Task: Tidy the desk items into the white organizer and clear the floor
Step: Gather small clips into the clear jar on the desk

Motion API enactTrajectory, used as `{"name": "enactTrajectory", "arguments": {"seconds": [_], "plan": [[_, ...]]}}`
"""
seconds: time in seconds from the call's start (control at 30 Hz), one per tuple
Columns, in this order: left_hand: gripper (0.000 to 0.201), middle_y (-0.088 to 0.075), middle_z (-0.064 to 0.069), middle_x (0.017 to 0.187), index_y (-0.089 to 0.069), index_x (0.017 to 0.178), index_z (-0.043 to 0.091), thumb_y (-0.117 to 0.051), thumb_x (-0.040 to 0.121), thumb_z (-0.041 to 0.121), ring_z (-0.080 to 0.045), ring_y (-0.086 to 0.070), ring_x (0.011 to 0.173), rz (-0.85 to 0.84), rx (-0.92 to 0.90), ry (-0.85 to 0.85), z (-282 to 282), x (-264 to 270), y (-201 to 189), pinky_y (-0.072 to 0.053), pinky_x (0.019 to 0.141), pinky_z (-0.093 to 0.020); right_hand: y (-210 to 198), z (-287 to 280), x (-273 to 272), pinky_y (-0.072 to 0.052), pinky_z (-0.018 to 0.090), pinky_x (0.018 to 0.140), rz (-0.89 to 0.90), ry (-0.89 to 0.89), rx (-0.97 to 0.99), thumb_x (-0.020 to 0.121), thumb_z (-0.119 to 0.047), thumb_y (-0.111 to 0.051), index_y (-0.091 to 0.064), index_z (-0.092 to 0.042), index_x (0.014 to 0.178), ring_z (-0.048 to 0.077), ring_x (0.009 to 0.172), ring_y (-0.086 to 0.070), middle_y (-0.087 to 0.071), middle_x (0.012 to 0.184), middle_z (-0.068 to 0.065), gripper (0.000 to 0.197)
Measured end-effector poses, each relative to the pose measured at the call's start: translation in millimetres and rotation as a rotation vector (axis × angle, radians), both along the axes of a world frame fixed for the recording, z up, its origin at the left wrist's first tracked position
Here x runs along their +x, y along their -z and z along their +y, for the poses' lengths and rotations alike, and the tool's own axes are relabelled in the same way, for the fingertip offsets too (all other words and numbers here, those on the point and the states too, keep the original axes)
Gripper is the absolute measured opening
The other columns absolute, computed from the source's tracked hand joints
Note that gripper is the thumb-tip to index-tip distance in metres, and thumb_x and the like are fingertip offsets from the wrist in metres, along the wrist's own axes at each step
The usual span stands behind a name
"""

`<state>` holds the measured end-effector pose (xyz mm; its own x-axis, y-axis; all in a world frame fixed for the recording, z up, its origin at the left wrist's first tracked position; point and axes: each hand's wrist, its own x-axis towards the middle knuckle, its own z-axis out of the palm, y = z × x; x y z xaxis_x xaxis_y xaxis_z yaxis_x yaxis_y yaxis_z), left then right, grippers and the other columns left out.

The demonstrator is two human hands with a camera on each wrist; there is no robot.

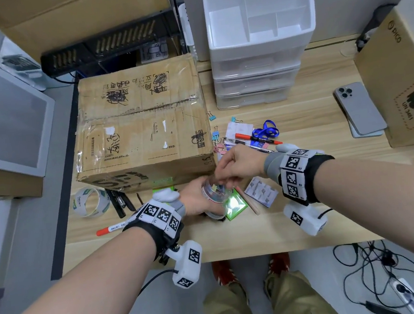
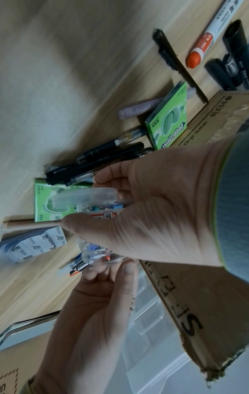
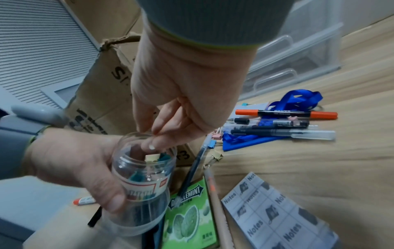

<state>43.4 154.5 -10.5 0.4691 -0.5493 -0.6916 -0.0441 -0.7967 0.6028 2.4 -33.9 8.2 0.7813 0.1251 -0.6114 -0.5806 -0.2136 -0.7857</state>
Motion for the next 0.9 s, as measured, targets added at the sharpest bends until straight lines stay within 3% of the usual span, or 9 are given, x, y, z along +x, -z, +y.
{"name": "enactTrajectory", "arguments": {"seconds": [0.07, 0.13, 0.23, 0.33, 0.5, 0.63, 0.77, 0.83, 0.9], "plan": [[0.068, -0.069, 0.005, 0.109, -0.058, 0.123, 0.015, -0.093, 0.064, 0.015, -0.013, -0.066, 0.096, -0.01, -0.01, -0.021, 3.4, -0.5, 2.9, -0.053, 0.074, -0.014, 10.1, -9.4, 1.7, -0.059, 0.03, 0.061, -0.011, 0.076, -0.12, 0.091, -0.003, -0.064, -0.069, 0.002, 0.087, 0.018, 0.057, -0.067, -0.072, 0.073, 0.015, 0.009], [0.072, -0.07, 0.007, 0.111, -0.059, 0.123, 0.02, -0.095, 0.06, 0.02, -0.013, -0.067, 0.101, -0.004, 0.003, -0.042, 8.4, -0.5, 6.1, -0.053, 0.086, -0.023, 24.5, -20.1, 2.3, -0.062, 0.034, 0.068, -0.048, 0.057, -0.36, 0.088, -0.005, -0.062, -0.068, -0.008, 0.082, 0.019, 0.068, -0.07, -0.072, 0.076, 0.006, 0.009], [0.069, -0.069, 0.011, 0.107, -0.059, 0.119, 0.023, -0.095, 0.059, 0.023, -0.006, -0.066, 0.095, -0.003, 0.005, -0.049, 14.6, -0.3, 5.3, -0.051, 0.078, -0.016, 41.5, -29.3, -2.8, -0.058, 0.033, 0.078, -0.091, -0.115, -0.67, 0.082, -0.006, -0.062, -0.067, -0.017, 0.093, 0.019, 0.085, -0.067, -0.069, 0.09, -0.001, 0.017], [0.066, -0.069, 0.013, 0.105, -0.059, 0.117, 0.023, -0.094, 0.061, 0.022, -0.006, -0.066, 0.093, 0.002, 0.005, -0.054, 19.1, 0.2, 7.0, -0.048, 0.074, -0.012, 52.3, -25.5, -6.7, -0.055, 0.035, 0.081, -0.183, -0.252, -0.79, 0.081, -0.008, -0.064, -0.065, -0.016, 0.11, 0.021, 0.092, -0.062, -0.064, 0.102, 0.0, 0.031], [0.069, -0.071, 0.012, 0.107, -0.061, 0.118, 0.025, -0.094, 0.057, 0.026, -0.008, -0.068, 0.099, 0.007, 0.008, -0.081, 21.6, 4.2, 14.0, -0.055, 0.091, -0.028, 67.2, -6.6, -4.5, -0.056, 0.04, 0.076, -0.287, -0.31, -0.861, 0.084, -0.01, -0.061, -0.064, -0.017, 0.118, 0.024, 0.091, -0.061, -0.055, 0.112, 0.003, 0.034], [0.071, -0.071, 0.014, 0.107, -0.061, 0.119, 0.026, -0.094, 0.057, 0.028, -0.006, -0.067, 0.098, 0.002, 0.016, -0.071, 20.5, 3.6, 13.4, -0.054, 0.089, -0.025, 65.5, -2.4, 0.4, -0.049, 0.032, 0.06, -0.246, -0.425, -0.957, 0.086, -0.009, -0.058, -0.07, -0.015, 0.1, 0.025, 0.075, -0.06, -0.051, 0.104, 0.005, 0.019], [0.073, -0.071, 0.013, 0.108, -0.06, 0.12, 0.025, -0.095, 0.056, 0.029, -0.007, -0.067, 0.099, 0.001, 0.011, -0.062, 19.6, 4.5, 12.0, -0.055, 0.092, -0.028, 57.2, -10.2, -0.2, -0.054, 0.032, 0.061, -0.226, -0.425, -0.961, 0.082, -0.018, -0.059, -0.066, -0.015, 0.089, 0.022, 0.077, -0.062, -0.062, 0.093, 0.003, 0.011], [0.072, -0.071, 0.011, 0.108, -0.06, 0.119, 0.025, -0.095, 0.056, 0.026, -0.009, -0.068, 0.099, 0.007, 0.018, -0.065, 18.6, 6.1, 10.3, -0.055, 0.093, -0.029, 47.8, -16.6, -2.2, -0.057, 0.032, 0.063, -0.19, -0.303, -0.841, 0.077, -0.026, -0.067, -0.067, -0.015, 0.086, 0.02, 0.076, -0.064, -0.067, 0.084, 0.002, 0.014], [0.073, -0.071, 0.01, 0.107, -0.06, 0.119, 0.024, -0.095, 0.054, 0.026, -0.01, -0.068, 0.099, 0.013, 0.023, -0.063, 17.3, 7.5, 10.0, -0.055, 0.094, -0.031, 33.2, -22.1, -2.7, -0.057, 0.027, 0.063, -0.119, -0.15, -0.571, 0.075, -0.023, -0.075, -0.07, -0.012, 0.087, 0.015, 0.07, -0.065, -0.071, 0.08, 0.002, 0.016]]}}
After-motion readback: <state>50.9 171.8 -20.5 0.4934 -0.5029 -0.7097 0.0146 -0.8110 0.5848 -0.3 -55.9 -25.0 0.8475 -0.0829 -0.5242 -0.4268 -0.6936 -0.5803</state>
